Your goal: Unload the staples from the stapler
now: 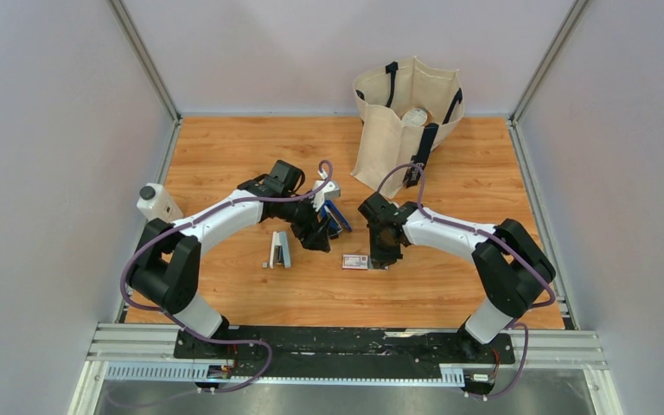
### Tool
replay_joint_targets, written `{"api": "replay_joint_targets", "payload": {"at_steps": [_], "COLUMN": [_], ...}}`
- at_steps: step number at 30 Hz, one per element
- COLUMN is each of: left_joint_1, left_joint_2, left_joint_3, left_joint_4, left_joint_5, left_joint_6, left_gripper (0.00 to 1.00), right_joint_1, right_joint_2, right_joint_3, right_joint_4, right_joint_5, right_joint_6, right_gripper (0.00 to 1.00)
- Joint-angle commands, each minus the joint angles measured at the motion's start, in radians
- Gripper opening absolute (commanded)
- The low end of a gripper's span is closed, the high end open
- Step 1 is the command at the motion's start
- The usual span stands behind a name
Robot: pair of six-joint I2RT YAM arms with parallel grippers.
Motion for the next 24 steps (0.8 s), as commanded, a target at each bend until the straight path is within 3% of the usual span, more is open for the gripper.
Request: {"api": "replay_joint_targets", "payload": {"at_steps": [1, 9, 24], "left_joint_1": [0.002, 0.0, -0.001], "left_joint_2": [-0.043, -0.052, -0.052], "left_joint_3": [-0.001, -0.002, -0.001], "left_joint_4": [0.02, 0.016, 0.02], "left_joint_5": [0.028, 0.025, 0.015], "left_joint_6": [0.011, 0.017, 0.017], "left_gripper": [0.84, 0.84, 0.85], "right_joint_1": [0.006, 0.006, 0.006], "right_joint_2": [0.001, 0.007, -0.086], "right_joint_3": [0.026, 0.027, 0.121], "right_joint_4": [0.003, 0.003, -0.104], "right_joint_5": [0.018, 0.012, 0.029], "right_joint_6": [0.003, -0.001, -0.027], "right_gripper": [0.11, 0.28, 0.31]}}
